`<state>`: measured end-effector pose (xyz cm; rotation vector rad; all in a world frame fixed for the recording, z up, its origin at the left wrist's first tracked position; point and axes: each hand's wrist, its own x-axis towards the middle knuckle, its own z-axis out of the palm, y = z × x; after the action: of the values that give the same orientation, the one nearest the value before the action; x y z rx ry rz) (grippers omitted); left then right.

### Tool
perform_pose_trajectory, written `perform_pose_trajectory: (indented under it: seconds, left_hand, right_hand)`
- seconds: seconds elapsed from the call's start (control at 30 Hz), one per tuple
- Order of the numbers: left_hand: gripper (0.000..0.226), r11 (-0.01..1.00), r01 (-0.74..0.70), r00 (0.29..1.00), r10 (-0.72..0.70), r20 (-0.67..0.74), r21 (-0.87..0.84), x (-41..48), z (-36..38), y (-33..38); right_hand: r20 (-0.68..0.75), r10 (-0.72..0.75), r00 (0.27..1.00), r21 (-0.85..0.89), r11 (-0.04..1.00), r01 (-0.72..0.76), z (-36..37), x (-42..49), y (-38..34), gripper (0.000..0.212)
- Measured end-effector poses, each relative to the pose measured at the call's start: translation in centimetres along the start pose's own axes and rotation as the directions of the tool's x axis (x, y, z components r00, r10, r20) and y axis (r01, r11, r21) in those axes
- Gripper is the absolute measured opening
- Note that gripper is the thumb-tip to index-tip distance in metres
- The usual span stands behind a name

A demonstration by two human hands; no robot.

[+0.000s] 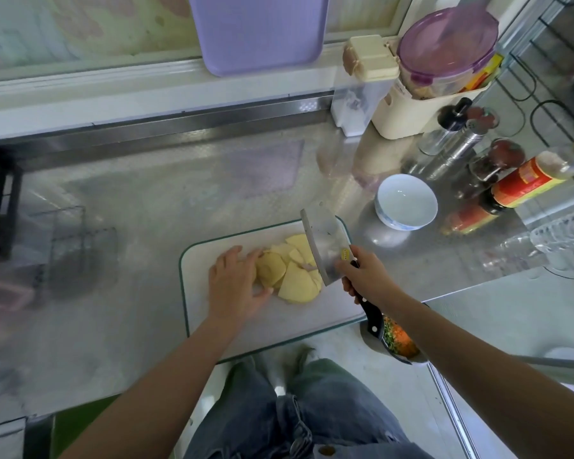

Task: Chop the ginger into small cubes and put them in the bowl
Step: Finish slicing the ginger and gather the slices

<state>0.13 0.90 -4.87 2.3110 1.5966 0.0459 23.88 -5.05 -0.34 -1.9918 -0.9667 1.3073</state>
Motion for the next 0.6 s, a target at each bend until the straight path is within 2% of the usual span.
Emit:
perform_pose_trajectory:
  seconds: [0.07,0.13,0.2,0.27,0.43,0.53,0.6]
  left_hand:
    - [0.079,0.985,-0.170,0.985,0.170,0.000,0.005,0.2,0.4,1.7]
    - [0.085,0.936,-0.347,0.937,0.343,0.070,0.057,0.5,1.1,3.7]
    - [0.090,0.887,-0.438,0.893,0.411,0.184,0.147,0.8,2.0,5.3]
    - [0.088,0.866,-0.446,0.885,0.389,0.254,0.227,1.2,2.7,5.9]
    - [0.072,0.831,-0.453,0.889,0.392,0.237,0.324,1.6,2.7,5.3]
    - [0.070,0.863,-0.391,0.919,0.345,0.191,0.320,1.3,2.5,4.7]
    - [0.067,0.884,-0.355,0.933,0.316,0.170,0.304,1.1,2.3,3.9]
  right_hand:
    - [-0.008,-0.011,1.000,-0.015,1.000,0.011,0.0,0.1,0.3,0.007]
    - [-0.026,-0.001,1.000,0.010,1.000,0.001,-0.1,0.2,0.7,0.004]
    - [-0.044,0.012,0.999,0.016,1.000,-0.011,-0.4,0.3,1.3,0.003]
    - [-0.072,0.020,0.997,-0.003,1.000,-0.020,-0.8,0.2,1.9,0.003]
    - [-0.147,-0.087,0.985,-0.214,0.975,0.054,-1.8,0.0,2.9,0.004]
    - [-0.144,-0.165,0.976,-0.368,0.924,0.103,-2.0,-0.1,2.7,0.006]
    - [-0.124,-0.228,0.966,-0.500,0.855,0.137,-1.8,0.2,2.6,0.009]
